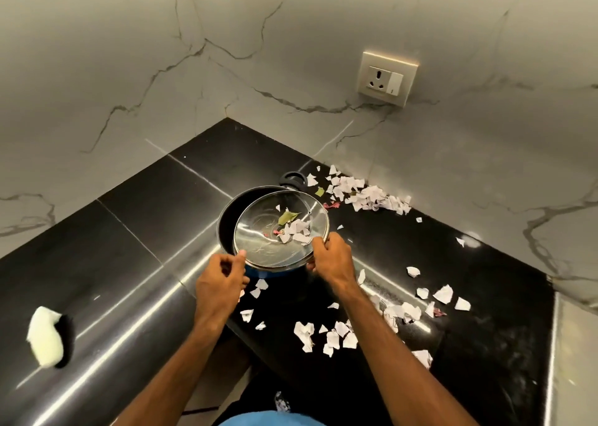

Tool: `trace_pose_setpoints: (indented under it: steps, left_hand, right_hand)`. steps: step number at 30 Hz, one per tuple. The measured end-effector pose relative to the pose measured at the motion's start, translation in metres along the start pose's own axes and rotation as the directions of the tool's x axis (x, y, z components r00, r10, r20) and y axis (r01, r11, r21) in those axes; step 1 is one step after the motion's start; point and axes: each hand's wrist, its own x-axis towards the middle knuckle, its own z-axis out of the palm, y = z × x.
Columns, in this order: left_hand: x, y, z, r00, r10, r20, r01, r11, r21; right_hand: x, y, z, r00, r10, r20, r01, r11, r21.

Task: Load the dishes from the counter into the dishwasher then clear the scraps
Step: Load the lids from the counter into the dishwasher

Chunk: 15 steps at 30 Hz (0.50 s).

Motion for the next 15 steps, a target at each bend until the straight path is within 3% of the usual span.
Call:
trace_pose_setpoints:
  steps: [4,7,9,12,15]
  left_hand:
    - [-0.005,0.009,0.006,0.962,-0.242,0.124,0.249,0.967,-0.050]
    - [-0.009,0.018,0.011,0.909,-0.277,0.312,0.356,0.905,-0.233]
    - [-0.017,0.033,0.014,0.872,-0.184,0.454,0.408,0.787,-0.464]
    - [-0.022,0.054,0.017,0.894,-0.027,0.447,0.319,0.740,-0.592]
    - [-0.025,0.059,0.019,0.925,0.068,0.375,0.125,0.875,-0.467]
  right_hand:
    - [-0.014,0.009,-0.010,1.000,0.013,0.006,-0.013,0.992,0.125]
    - [-0.028,0.010,-0.018,1.000,0.007,0.027,-0.014,0.963,0.269]
    - [-0.037,0.011,-0.024,0.999,-0.006,0.047,-0.012,0.930,0.368]
    - [-0.048,0.014,-0.032,0.994,-0.003,0.112,-0.046,0.898,0.437]
    - [-0.053,0.019,-0.038,1.000,0.027,0.015,-0.031,0.936,0.350]
